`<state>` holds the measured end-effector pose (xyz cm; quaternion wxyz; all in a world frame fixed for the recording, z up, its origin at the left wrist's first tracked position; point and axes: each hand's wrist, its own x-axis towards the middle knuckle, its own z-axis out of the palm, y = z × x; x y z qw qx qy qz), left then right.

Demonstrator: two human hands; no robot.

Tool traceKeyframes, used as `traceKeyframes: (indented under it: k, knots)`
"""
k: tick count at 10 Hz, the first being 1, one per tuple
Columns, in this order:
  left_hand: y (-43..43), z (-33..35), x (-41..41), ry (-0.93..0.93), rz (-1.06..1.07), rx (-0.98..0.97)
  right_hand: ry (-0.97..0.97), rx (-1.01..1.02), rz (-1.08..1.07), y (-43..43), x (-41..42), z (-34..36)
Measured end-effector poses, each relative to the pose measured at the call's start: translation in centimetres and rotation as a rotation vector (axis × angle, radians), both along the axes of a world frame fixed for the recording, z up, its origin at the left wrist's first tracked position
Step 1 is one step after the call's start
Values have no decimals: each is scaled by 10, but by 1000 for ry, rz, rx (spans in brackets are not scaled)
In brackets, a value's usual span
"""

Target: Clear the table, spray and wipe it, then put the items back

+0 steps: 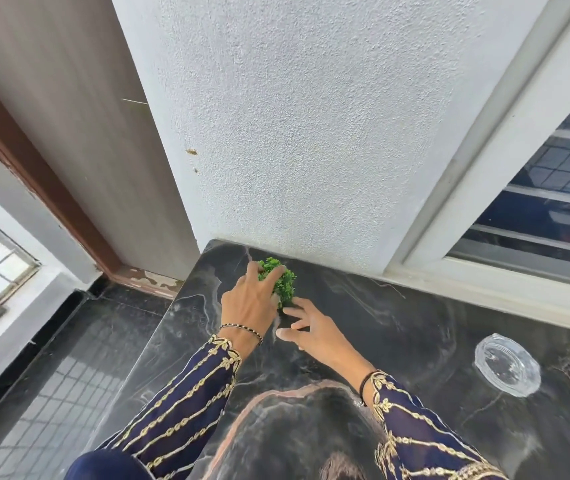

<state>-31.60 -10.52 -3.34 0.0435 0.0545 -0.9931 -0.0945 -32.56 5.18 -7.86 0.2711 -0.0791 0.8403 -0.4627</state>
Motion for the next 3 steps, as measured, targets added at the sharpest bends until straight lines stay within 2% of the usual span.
traceKeyframes:
  k: [2, 3]
  knots:
    - [2, 9, 32, 78, 8, -170, -3, 8, -26, 22, 36, 12]
    - [7, 13, 57, 213, -99, -192, 4, 3, -46, 39, 56, 17]
